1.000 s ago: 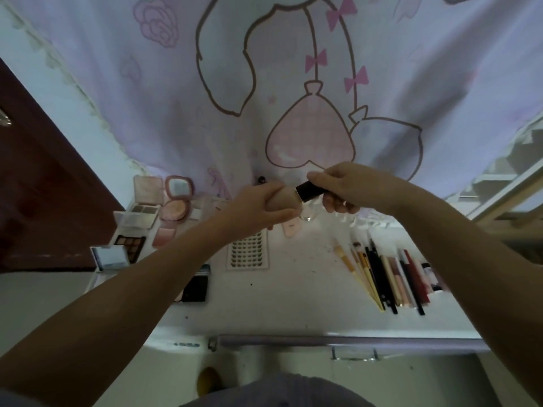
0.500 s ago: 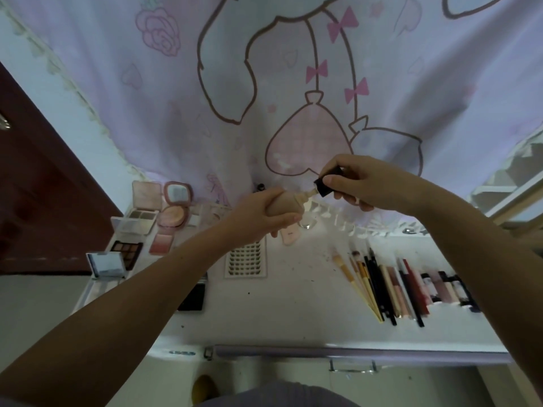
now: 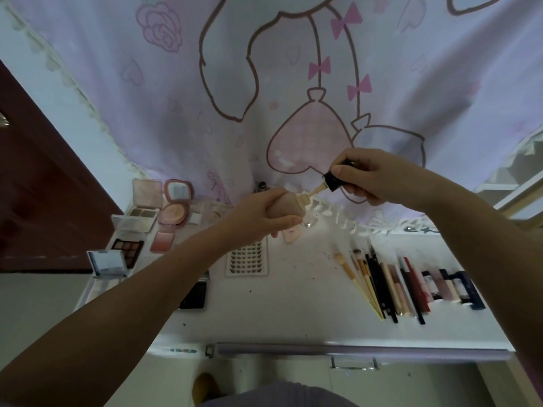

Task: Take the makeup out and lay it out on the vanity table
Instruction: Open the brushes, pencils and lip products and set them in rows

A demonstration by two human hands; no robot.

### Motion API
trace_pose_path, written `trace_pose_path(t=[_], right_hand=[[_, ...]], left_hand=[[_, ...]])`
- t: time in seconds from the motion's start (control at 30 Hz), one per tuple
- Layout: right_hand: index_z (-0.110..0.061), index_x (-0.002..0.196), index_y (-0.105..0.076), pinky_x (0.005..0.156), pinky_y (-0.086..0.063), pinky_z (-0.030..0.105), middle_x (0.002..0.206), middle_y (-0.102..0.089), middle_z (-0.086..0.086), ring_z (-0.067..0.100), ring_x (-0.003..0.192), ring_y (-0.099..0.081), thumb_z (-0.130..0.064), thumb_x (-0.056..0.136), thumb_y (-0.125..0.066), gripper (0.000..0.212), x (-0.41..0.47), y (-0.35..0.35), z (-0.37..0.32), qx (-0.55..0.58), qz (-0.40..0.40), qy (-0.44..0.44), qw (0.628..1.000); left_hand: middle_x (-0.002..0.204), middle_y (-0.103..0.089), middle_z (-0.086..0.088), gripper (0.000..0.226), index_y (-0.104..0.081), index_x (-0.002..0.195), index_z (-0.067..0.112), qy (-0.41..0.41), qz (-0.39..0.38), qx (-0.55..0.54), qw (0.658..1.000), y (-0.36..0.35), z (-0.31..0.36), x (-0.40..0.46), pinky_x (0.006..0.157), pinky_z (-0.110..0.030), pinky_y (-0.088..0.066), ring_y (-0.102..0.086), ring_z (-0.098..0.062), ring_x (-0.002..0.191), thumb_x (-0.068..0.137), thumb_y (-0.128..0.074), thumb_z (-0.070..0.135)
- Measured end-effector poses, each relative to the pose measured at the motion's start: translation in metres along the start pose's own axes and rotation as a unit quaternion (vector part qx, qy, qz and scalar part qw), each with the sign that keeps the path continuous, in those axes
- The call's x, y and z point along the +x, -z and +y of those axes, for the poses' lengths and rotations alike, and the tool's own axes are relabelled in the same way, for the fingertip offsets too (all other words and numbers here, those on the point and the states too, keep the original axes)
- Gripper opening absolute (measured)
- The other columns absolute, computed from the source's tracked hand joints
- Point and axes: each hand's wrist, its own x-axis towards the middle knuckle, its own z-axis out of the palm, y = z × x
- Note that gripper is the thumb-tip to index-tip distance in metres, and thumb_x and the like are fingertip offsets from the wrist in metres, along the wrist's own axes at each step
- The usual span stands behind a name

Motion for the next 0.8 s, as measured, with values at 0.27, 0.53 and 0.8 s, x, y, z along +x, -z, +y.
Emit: trace_pose_path(t=[0.27, 0.53, 0.8], right_hand=[[-0.019, 0.095, -0.061, 0.047, -0.036, 0.018, 0.063, -0.050, -0.004, 0.006, 0.048, -0.039, -0.031, 0.096, -0.049, 0.017, -0.003, -0.001, -0.005, -0.028, 0.003, 0.005, 1.000], [-0.015, 0.091, -0.059, 0.047, -0.031, 0.021, 0.065, -0.047, 0.000, 0.008, 0.049, -0.036, -0.028, 0.098, -0.046, 0.020, -0.006, 0.006, -0.001, 0.029, 0.010, 0.005, 1.000], [-0.012, 0.094, -0.059, 0.045, -0.032, 0.017, 0.063, -0.047, -0.003, 0.005, 0.048, -0.037, -0.032, 0.097, -0.047, 0.025, -0.003, 0.000, 0.013, 0.060, 0.004, -0.014, 0.998]], left_hand=[[0.092, -0.064, 0.005, 0.025, -0.055, 0.105, 0.029, 0.007, 0.001, 0.025, 1.000, -0.002, -0.004, -0.002, 0.066, -0.031, -0.057, -0.067, -0.019, 0.075, 0.083, -0.066, 0.035], [0.080, -0.061, 0.008, 0.025, -0.057, 0.106, 0.020, 0.011, 0.013, 0.008, 1.000, 0.001, -0.001, -0.003, 0.050, -0.012, -0.049, -0.061, -0.011, 0.062, 0.084, -0.067, 0.027], [0.078, -0.062, 0.007, 0.029, -0.057, 0.109, 0.015, 0.013, 0.016, -0.014, 1.000, 0.001, -0.004, -0.003, 0.050, -0.012, -0.047, -0.059, -0.004, 0.057, 0.084, -0.068, 0.023]])
